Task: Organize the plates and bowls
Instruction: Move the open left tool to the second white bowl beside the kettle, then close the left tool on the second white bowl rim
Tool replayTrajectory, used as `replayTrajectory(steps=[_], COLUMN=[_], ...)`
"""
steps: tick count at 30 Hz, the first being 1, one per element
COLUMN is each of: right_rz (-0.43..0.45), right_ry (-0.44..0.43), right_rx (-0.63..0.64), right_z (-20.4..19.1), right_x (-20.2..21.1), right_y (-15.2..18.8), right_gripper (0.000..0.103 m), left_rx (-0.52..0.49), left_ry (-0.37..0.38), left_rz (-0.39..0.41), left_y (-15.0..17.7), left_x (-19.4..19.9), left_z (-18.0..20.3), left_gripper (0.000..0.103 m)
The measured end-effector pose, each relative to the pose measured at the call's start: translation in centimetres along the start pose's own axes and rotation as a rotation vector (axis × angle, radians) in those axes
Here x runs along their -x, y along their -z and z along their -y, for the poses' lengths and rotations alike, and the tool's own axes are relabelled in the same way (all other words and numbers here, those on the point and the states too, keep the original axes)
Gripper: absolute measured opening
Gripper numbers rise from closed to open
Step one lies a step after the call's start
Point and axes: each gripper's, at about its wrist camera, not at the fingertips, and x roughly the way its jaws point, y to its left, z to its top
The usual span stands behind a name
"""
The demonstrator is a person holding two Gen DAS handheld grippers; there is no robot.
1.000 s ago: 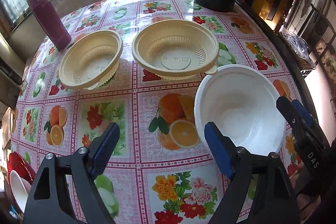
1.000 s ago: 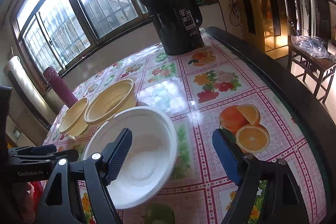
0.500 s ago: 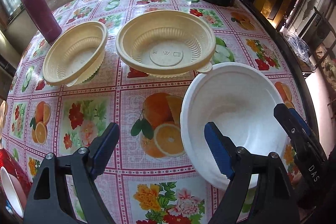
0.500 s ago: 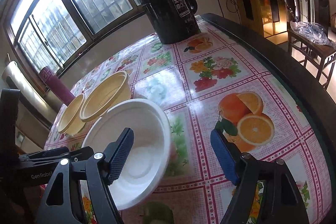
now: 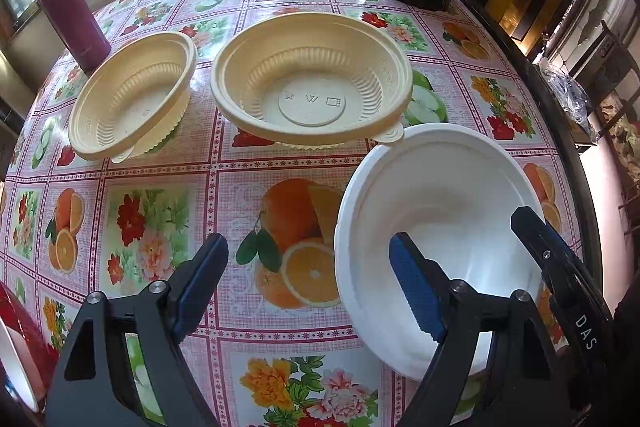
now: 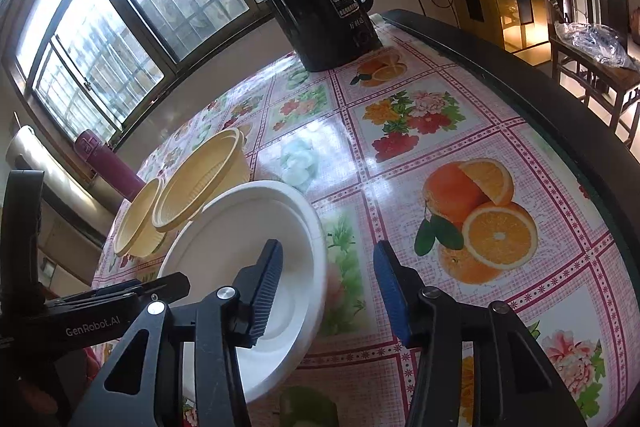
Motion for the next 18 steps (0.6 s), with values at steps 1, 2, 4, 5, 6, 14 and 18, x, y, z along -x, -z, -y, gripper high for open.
replayTrajectory(steps=[1, 2, 4, 5, 6, 14, 18], right_rz=[0.0, 0.0, -0.007, -0.01, -0.011, -0.014, -0.015], right_ry=[-0.001, -0.004, -0.011, -0.013, -0.013, -0.038, -0.048], right_rx=[0.0, -0.003, -0.007, -0.009, -0.011, -0.025, -0.03], right_z=[-0.01, -0.01, -0.02, -0.02, -0.01, 0.02, 0.02], right_x=[0.01, 0.04, -0.04, -0.08, -0.12, 0.02, 0.04], right_y=[0.02, 0.05, 0.05, 0.08, 0.08, 0.1, 0.13], right_gripper=[0.049, 0.047, 0.045, 0.044, 0.044, 0.041, 0.04], left_rx=[0.007, 0.012, 0.014, 0.015, 0.015, 0.008, 0.006], left_ry=[0.017, 0.03, 0.048, 0.058, 0.064, 0.092, 0.107], left_rz=[-0.006, -0.01, -0.013, -0.011, -0.01, -0.003, -0.012], left_y=[-0.03, -0.1, -0.18, -0.22, -0.27, -0.38, -0.37], left_x=[-0.03, -0.02, 0.05, 0.11, 0.16, 0.41, 0.2], left_z=[-0.04, -0.07, -0.03, -0.02, 0.01, 0.1, 0.11], left_gripper=[0.083, 0.083, 0.083, 0.079, 0.077, 0.033, 0.021])
